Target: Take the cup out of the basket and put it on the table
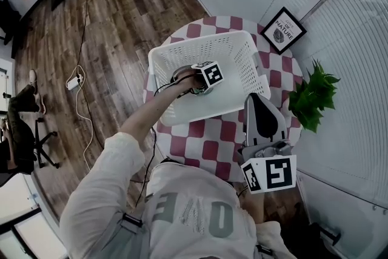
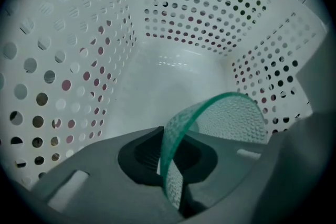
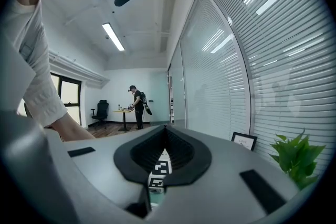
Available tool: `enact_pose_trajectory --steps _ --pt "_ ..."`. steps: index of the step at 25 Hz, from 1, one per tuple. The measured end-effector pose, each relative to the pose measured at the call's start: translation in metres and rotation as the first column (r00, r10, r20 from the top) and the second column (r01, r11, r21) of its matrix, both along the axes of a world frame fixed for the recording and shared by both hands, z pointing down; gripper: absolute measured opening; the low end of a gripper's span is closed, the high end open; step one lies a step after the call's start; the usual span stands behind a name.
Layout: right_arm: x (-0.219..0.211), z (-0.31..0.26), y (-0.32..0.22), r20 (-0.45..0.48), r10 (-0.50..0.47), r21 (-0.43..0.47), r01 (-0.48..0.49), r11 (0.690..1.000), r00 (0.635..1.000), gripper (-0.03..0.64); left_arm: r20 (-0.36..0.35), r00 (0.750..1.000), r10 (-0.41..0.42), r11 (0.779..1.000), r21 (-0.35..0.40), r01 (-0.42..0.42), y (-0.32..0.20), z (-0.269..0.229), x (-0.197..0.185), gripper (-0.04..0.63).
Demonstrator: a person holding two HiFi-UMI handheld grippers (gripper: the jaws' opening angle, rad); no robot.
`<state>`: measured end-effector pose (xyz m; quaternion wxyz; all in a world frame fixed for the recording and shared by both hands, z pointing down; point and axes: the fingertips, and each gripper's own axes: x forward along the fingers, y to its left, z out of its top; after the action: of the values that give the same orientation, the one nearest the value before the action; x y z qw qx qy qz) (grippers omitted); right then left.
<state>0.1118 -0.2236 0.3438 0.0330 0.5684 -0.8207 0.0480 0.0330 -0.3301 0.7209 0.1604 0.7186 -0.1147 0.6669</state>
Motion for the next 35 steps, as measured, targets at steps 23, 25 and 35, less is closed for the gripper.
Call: enact_pose_trajectory --steps 23,25,35 --pt "0.002 -0.046 0.025 -0.017 0.021 0.147 -0.018 0.989 1.0 0.011 -0.793 0.605 0.071 0.828 0.385 0.407 -0.004 -0.354 0.075 0.023" --pt "0.005 -0.044 0.029 -0.008 0.033 0.148 -0.031 0.988 0.999 0.011 -0.81 0.569 0.145 0.787 0.443 0.43 0.014 -0.387 0.072 0.023" --pt "-0.003 -0.058 0.045 0.031 0.026 0.222 -0.032 0.974 0.999 0.011 -0.86 0.302 0.412 0.45 0.48 0.753 0.1 -0.505 0.002 0.021"
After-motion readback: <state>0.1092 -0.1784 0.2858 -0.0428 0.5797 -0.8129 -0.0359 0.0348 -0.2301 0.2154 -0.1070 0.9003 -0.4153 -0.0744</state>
